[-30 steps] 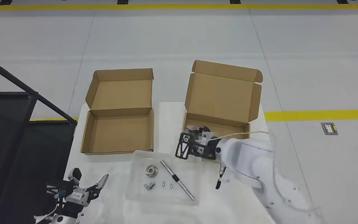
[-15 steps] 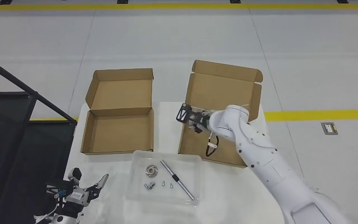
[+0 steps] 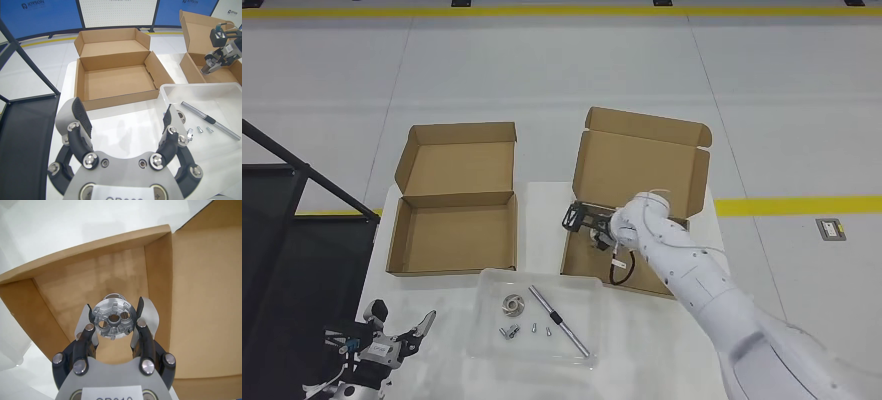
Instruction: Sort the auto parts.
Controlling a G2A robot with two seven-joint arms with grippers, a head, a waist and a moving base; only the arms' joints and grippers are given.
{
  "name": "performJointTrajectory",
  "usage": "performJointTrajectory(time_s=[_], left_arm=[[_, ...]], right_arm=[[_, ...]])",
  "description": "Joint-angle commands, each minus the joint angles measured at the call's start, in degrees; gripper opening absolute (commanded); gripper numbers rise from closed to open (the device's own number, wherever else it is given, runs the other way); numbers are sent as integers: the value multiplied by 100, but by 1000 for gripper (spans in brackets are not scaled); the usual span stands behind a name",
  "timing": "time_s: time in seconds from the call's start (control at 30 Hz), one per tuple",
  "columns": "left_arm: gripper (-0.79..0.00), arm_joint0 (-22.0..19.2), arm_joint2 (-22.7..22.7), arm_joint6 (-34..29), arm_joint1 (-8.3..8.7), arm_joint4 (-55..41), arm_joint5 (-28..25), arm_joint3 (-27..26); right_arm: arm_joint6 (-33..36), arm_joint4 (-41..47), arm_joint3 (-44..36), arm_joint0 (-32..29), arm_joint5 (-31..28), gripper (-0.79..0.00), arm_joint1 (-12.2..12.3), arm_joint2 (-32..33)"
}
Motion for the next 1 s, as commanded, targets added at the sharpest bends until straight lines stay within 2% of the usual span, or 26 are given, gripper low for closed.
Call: performJointTrajectory(time_s=[0.0, 0.1, 0.27, 0.3, 0.43, 0.5, 0.53, 0.77, 0.97], left_arm=[[0, 0, 0, 0, 0, 0, 0, 0], [0, 0, 0, 0, 0, 0, 0, 0], [0, 0, 0, 0, 0, 0, 0, 0], [0, 0, 0, 0, 0, 0, 0, 0], [0, 0, 0, 0, 0, 0, 0, 0], [0, 0, 0, 0, 0, 0, 0, 0], [0, 0, 0, 0, 0, 0, 0, 0], [0, 0, 0, 0, 0, 0, 0, 0], [0, 0, 0, 0, 0, 0, 0, 0]], right_arm=[[-98, 17, 199, 29, 30, -594, -70, -35], [-246, 15, 441, 83, 36, -437, -155, -73], [-408, 22, 689, 149, 21, -403, -245, -87], [-411, 15, 717, 159, 23, -372, -258, -90], [-429, 5, 787, 189, 17, -185, -289, -81], [-444, -8, 808, 202, 16, -28, -287, -65], [-447, -14, 808, 205, 14, 0, -283, -55], [-739, -36, 485, 167, -38, 0, -149, 115], [-787, -137, -824, -265, -283, 0, 216, 477]])
